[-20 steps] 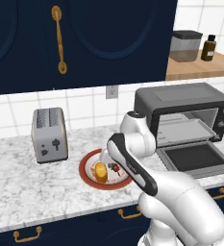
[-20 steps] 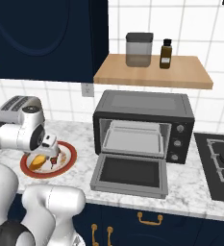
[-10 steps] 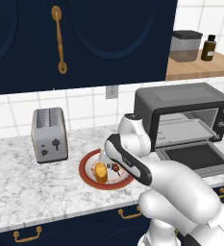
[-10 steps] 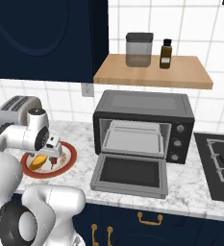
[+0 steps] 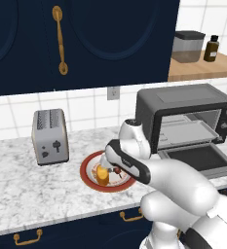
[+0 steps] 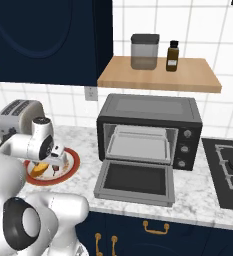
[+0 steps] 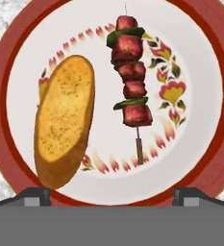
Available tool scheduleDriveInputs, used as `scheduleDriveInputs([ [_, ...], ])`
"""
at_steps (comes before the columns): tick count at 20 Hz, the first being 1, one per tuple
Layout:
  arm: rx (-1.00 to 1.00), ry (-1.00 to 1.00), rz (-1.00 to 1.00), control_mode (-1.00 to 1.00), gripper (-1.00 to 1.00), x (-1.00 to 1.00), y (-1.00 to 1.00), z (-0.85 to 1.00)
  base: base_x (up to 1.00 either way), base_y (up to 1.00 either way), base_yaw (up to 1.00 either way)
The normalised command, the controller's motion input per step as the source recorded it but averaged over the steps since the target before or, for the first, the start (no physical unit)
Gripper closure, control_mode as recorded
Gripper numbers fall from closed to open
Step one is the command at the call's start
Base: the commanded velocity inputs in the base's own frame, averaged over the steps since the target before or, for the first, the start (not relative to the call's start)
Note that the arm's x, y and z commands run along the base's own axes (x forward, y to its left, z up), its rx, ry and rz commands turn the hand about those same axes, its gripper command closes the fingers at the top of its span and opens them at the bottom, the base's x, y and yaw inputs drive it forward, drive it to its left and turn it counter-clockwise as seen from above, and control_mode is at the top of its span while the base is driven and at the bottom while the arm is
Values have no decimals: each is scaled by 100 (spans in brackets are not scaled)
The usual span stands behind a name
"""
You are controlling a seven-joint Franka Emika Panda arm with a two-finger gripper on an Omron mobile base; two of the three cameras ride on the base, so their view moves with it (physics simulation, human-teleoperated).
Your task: Pick up the kebab skewer and baguette bread, and place them inside the toaster oven. Close the toaster oven door and start by setting the timer.
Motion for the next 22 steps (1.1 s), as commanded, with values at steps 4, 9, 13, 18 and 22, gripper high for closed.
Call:
scheduleDriveInputs([
  [4, 0, 0, 0, -100, -100, 31, 23, -13, 0, 0, 0],
  [9, 0, 2, -1, -100, -100, 35, 40, -1, 0, 0, 0],
  [13, 0, 1, -1, -100, -100, 29, 41, -2, 0, 0, 0],
  [18, 0, 0, 0, -100, -100, 9, 12, -22, 0, 0, 0],
  [22, 0, 0, 0, -100, -100, 0, 6, -37, 0, 0, 0],
])
